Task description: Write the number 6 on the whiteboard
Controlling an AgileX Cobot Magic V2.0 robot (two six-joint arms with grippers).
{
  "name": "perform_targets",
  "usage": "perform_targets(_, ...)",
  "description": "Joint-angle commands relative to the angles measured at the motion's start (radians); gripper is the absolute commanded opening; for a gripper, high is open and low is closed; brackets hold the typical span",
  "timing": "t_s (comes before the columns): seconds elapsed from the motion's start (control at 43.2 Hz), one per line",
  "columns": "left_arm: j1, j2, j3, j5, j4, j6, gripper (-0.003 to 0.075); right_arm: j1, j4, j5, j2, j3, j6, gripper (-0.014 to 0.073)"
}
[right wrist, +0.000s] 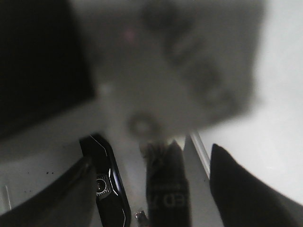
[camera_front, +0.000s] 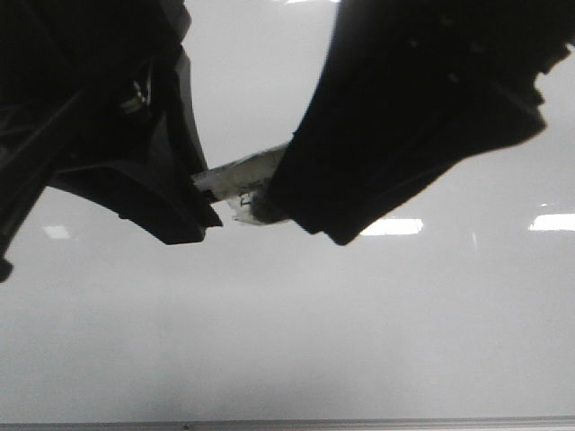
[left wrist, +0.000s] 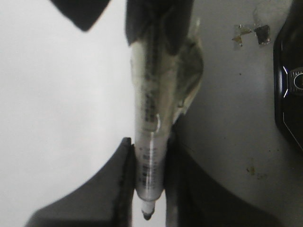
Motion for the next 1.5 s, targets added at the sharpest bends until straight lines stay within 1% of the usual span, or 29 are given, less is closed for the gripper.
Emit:
perform_targets(0.0, -0.008, -0.031, -0.034, -0.059, -0.016, -0.011, -0.0014, 0.001, 0.02, -0.063, -0.01, -0.036, -0.014, 0.0495)
perform_targets(0.093, -0.008, -0.031, -0.034, -0.058, -0.019, -0.011, -0.0014, 0.001, 0.02, -0.064, -0.01, -0.036, -0.014, 0.0397)
perform_targets(0.116, -0.008, -0.031, -0.034, -0.058, -0.019, -0.011, -0.0014, 0.001, 0.02, -0.064, -0.01, -0.036, -0.014, 0.0346)
perform_targets(0.162, -0.008, -0.031, -0.034, -0.058, -0.019, -0.011, -0.0014, 0.001, 0.02, -0.063, -0.01, -0.036, -0.014, 0.0294)
perform_targets(0.208, -0.008, -0.031, -0.034, -0.058, -0.019, -0.011, -0.0014, 0.001, 0.02, -0.063, -0.01, -0.036, -0.014, 0.0213)
perform_targets(0.393, -0.008, -0.031, -0.034, -0.058, -0.016, -0.011, -0.0014, 0.001, 0.017, -0.061, -0.01, -0.036, -0.014, 0.0002)
perform_targets(0.486, -0.008, -0.031, -0.034, -0.058, -0.014, -0.011, -0.0013, -0.002, 0.005, -0.056, -0.01, -0.036, -0.014, -0.0076)
perform_targets(0.555, -0.008, -0.031, -0.034, -0.063, -0.01, -0.02, 0.0001, -0.002, -0.016, -0.051, -0.01, -0.036, -0.014, -0.0065)
perform_targets(0.602, -0.008, -0.031, -0.034, -0.071, -0.01, -0.02, 0.0037, -0.002, -0.034, -0.044, -0.011, -0.036, -0.014, -0.0066)
perform_targets(0.648, -0.003, -0.031, -0.034, -0.082, -0.01, -0.025, 0.0095, -0.004, -0.056, -0.031, -0.015, -0.036, -0.014, -0.0066)
perform_targets(0.787, 0.017, -0.032, -0.034, -0.1, 0.001, -0.118, 0.0391, -0.048, -0.068, -0.009, -0.063, -0.014, -0.004, -0.0059)
perform_targets(0.833, 0.024, -0.032, -0.031, -0.1, 0.001, -0.12, 0.0484, -0.079, -0.068, -0.017, -0.093, 0.008, 0.005, -0.0059)
perform_targets(0.856, 0.03, -0.032, -0.031, -0.1, 0.001, -0.12, 0.051, -0.089, -0.068, -0.019, -0.103, 0.021, 0.009, -0.0059)
perform_targets(0.903, 0.042, -0.032, -0.023, -0.107, -0.01, -0.129, 0.0529, -0.129, -0.069, -0.024, -0.139, 0.048, 0.016, -0.0059)
perform_targets(0.949, 0.055, -0.032, -0.019, -0.114, -0.028, -0.146, 0.0509, -0.169, -0.069, -0.024, -0.169, 0.078, 0.023, -0.0059)
perform_targets(0.995, 0.068, -0.034, -0.015, -0.12, -0.05, -0.156, 0.0465, -0.219, -0.069, -0.032, -0.205, 0.114, 0.032, -0.0059)
perform_targets(1.041, 0.089, -0.041, -0.008, -0.122, -0.065, -0.168, 0.0384, -0.27, -0.069, -0.047, -0.242, 0.15, 0.042, -0.0059)
perform_targets(1.111, 0.124, -0.067, 0.008, -0.125, -0.097, -0.17, 0.022, -0.341, -0.067, -0.092, -0.294, 0.199, 0.057, -0.0059)
perform_targets(1.157, 0.158, -0.093, 0.022, -0.134, -0.144, -0.17, 0.0116, -0.372, -0.061, -0.127, -0.319, 0.221, 0.06, -0.0059)
perform_targets(1.227, 0.214, -0.141, 0.055, -0.152, -0.195, -0.17, -0.0011, -0.408, -0.034, -0.185, -0.347, 0.243, 0.061, -0.0059)
perform_targets(1.296, 0.274, -0.204, 0.113, -0.194, -0.229, -0.17, -0.002, -0.414, -0.019, -0.216, -0.351, 0.244, 0.061, -0.0059)
perform_targets(1.365, 0.326, -0.295, 0.183, -0.263, -0.251, -0.17, -0.002, -0.413, -0.016, -0.239, -0.344, 0.244, 0.061, -0.0059)
perform_targets(1.481, 0.373, -0.463, 0.31, -0.382, -0.292, -0.17, -0.002, -0.413, -0.009, -0.248, -0.321, 0.244, 0.061, -0.0059)
